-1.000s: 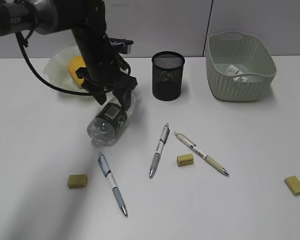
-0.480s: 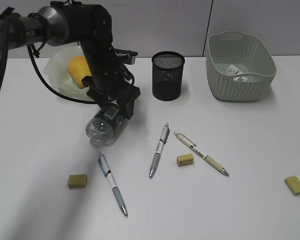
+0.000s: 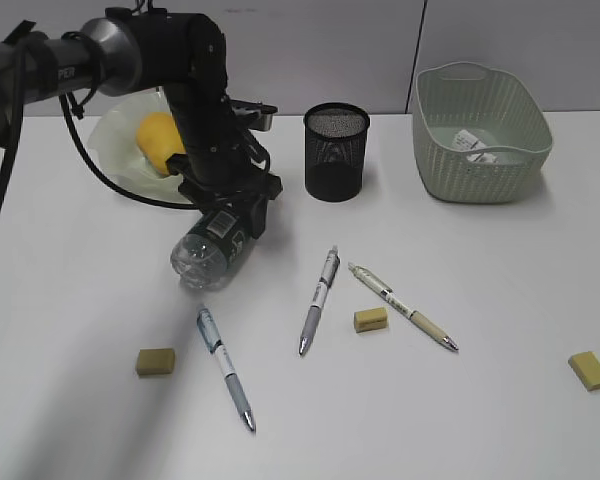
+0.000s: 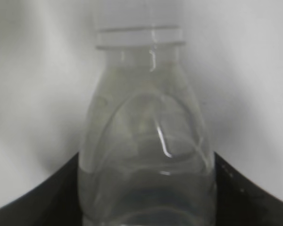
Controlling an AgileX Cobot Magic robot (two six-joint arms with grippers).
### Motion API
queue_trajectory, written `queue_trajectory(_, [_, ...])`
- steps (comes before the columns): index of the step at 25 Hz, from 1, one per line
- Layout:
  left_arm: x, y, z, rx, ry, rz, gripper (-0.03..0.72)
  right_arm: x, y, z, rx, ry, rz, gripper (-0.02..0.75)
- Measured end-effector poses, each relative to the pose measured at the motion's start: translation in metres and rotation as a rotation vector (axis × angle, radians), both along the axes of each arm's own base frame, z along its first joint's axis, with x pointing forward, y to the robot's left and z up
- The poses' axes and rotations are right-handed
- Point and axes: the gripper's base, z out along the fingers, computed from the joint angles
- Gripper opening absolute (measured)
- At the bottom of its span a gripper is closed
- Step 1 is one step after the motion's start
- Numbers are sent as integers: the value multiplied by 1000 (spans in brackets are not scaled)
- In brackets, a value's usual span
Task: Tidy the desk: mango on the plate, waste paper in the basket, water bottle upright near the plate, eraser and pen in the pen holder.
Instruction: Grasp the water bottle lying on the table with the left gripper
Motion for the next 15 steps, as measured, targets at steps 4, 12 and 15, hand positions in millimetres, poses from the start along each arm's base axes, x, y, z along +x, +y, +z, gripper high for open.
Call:
queue_trajectory(4, [0,0,0,-1,-2,0,513,0,0,0,0,0,0,494])
queue_trajectory(12, [-8,5,41,-20,-58,26,513,0,0,0,1,0,0,494])
queue_trajectory(15, [-21,14,63,-25,-61,49,513,0,0,0,1,0,0,494])
